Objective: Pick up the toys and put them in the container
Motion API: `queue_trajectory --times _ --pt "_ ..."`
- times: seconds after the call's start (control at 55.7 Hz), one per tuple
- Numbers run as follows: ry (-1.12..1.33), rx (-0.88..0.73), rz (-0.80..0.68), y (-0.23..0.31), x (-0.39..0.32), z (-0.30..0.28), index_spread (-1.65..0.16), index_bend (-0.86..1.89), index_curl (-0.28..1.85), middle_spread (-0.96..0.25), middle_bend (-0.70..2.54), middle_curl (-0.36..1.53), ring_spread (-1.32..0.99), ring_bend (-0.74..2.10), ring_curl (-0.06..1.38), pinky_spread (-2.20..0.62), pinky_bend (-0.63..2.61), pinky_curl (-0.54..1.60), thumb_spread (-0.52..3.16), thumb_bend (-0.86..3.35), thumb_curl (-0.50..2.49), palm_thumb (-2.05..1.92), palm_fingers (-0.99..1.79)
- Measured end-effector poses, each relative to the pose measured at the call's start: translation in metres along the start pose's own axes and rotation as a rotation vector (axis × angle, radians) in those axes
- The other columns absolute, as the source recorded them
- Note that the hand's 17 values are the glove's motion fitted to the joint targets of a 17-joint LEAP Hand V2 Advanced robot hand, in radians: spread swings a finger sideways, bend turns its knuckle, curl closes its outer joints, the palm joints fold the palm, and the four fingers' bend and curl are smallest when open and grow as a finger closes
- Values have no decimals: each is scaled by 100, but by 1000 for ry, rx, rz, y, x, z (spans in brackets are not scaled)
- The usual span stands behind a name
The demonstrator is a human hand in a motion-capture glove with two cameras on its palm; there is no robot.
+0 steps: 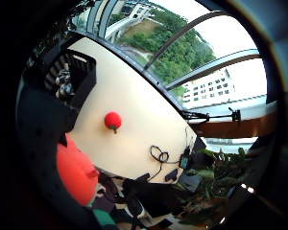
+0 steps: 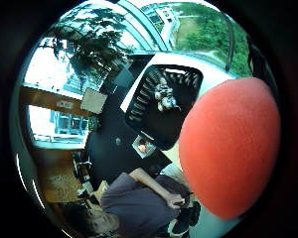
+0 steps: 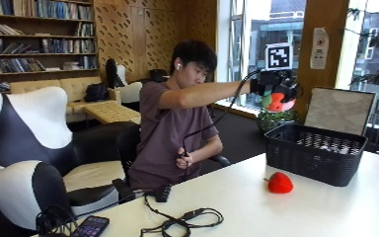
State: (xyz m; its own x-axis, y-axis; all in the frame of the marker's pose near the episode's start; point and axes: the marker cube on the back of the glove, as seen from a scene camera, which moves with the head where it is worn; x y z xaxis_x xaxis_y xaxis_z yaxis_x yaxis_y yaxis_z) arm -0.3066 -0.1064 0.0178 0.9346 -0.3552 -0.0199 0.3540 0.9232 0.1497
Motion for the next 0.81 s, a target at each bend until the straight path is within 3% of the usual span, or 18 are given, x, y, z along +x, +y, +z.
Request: queue_trajectory --times 0.09,0.18,0.233,0.413,0.467,0.485,0.521,0.539,0.556,0.574,0.61,0.736,0.772,0.808 --pt "34 -12 38 -30 -62 -3 -41 104 45 -27 119 91 -43 139 71 -36 110 52 36 17 95 70 78" --pt "3 -63 -197 -43 -124 3 -42 107 50 -27 121 94 -43 142 73 -36 113 54 31 17 98 70 75" --pt "9 -86 -261 -50 -149 9 -42 108 54 -27 123 95 -43 144 74 -36 115 55 29 17 100 70 73" --pt "15 -139 -281 -72 -210 38 -43 107 63 -28 124 98 -42 148 76 -36 122 58 24 16 105 71 63" --pt "22 -295 -235 -74 -223 50 -42 100 66 -29 121 98 -41 148 77 -36 127 59 25 14 106 70 55" --pt "20 -369 -232 -73 -222 53 -42 96 65 -29 120 98 -41 148 76 -36 130 60 26 13 106 68 50" --pt "6 -478 -245 -69 -214 58 -32 56 58 -27 94 91 -39 148 76 -33 139 62 51 2 100 48 -14" --pt "-1 -503 -252 -67 -211 58 -36 86 73 -29 114 97 -39 153 79 -35 139 64 36 11 105 66 40" --pt "-7 -513 -256 -66 -208 59 -26 36 50 -20 73 84 -34 134 71 -27 146 62 59 -5 96 39 -52" --pt "-11 -516 -258 -66 -205 58 -23 34 54 -17 68 84 -31 134 73 -25 148 63 65 -5 94 37 -51" --pt "-20 -507 -256 -65 -200 57 -18 19 49 -9 41 74 -22 111 67 -17 153 62 73 -12 86 22 -80" --pt "-56 -433 -221 -63 -177 36 -10 3 31 5 12 58 -7 74 53 -4 139 54 95 -6 71 7 -58" --pt "-33 -425 -144 -63 -170 33 -10 1 29 8 11 54 -4 69 50 -1 135 53 99 -5 68 6 -54" --pt "10 -418 40 -66 -155 29 -9 1 27 9 10 52 -2 64 47 1 132 51 103 -4 65 5 -50"
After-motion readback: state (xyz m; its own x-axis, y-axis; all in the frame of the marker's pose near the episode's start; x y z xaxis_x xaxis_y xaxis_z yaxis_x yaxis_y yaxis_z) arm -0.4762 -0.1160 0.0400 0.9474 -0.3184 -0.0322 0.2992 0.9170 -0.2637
